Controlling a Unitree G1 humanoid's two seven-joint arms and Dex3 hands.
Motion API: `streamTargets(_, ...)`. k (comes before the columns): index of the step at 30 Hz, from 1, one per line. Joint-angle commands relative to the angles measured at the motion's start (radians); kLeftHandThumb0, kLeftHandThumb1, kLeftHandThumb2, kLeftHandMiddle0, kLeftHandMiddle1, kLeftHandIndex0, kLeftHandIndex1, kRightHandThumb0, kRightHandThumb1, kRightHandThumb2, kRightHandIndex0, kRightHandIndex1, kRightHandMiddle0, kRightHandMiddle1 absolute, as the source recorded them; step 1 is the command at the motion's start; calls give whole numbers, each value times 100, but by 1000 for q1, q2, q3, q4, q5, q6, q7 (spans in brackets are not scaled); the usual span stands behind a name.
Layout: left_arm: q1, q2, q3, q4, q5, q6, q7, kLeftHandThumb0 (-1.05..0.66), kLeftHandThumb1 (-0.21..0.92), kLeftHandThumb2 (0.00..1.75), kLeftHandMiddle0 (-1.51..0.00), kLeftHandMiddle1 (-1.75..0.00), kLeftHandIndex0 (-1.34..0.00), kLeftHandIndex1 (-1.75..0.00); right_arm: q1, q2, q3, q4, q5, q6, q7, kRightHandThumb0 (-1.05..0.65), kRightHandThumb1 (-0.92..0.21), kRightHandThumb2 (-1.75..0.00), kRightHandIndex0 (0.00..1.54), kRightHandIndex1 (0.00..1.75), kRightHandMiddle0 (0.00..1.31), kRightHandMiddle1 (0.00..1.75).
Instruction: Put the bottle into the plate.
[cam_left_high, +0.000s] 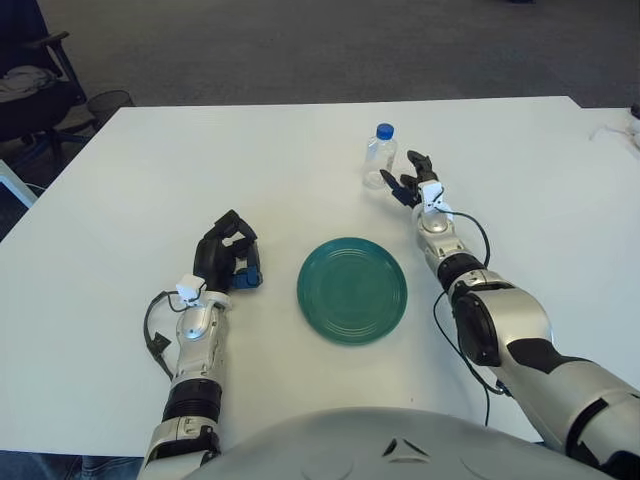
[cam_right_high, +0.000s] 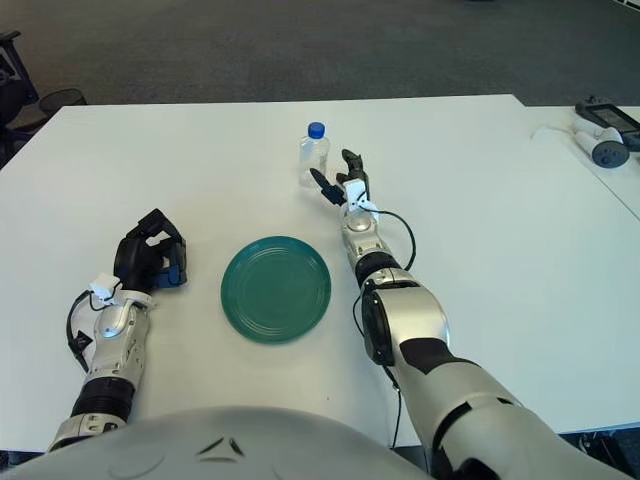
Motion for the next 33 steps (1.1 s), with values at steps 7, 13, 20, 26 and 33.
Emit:
streamTargets(7, 58, -12, 4, 58, -9, 1, -7, -59, 8, 161, -134, -175, -82, -175, 14, -51, 84, 59, -83, 85, 64, -105, -92, -27, 13, 18, 0, 68)
streamTargets(13, 58, -9, 2, 66, -8, -7, -11, -57, 11, 157, -133, -175, -78, -175, -6, -54, 131, 68, -127, 109, 91, -105, -92, -30, 12, 17, 0, 70)
streamTargets(20, 61, -10, 0, 70, 0, -13, -5, -54, 17, 149, -132, -175, -73, -175, -15, -41, 164, 77, -157, 118, 111, -105, -92, -31, 11, 15, 0, 72)
streamTargets(26, 63, -16, 3, 69, 9, -11, 21, -52, 20, 146, -131, -175, -71, -175, -18, -9, 193, 84, -181, 115, 137, -105, -92, -31, 7, 12, 0, 57)
streamTargets(33, 67, -28, 2, 64, 8, -16, 31, -52, 21, 144, -130, -175, -69, -175, -28, 13, 229, 90, -214, 114, 169, -105, -92, -32, 5, 9, 0, 41)
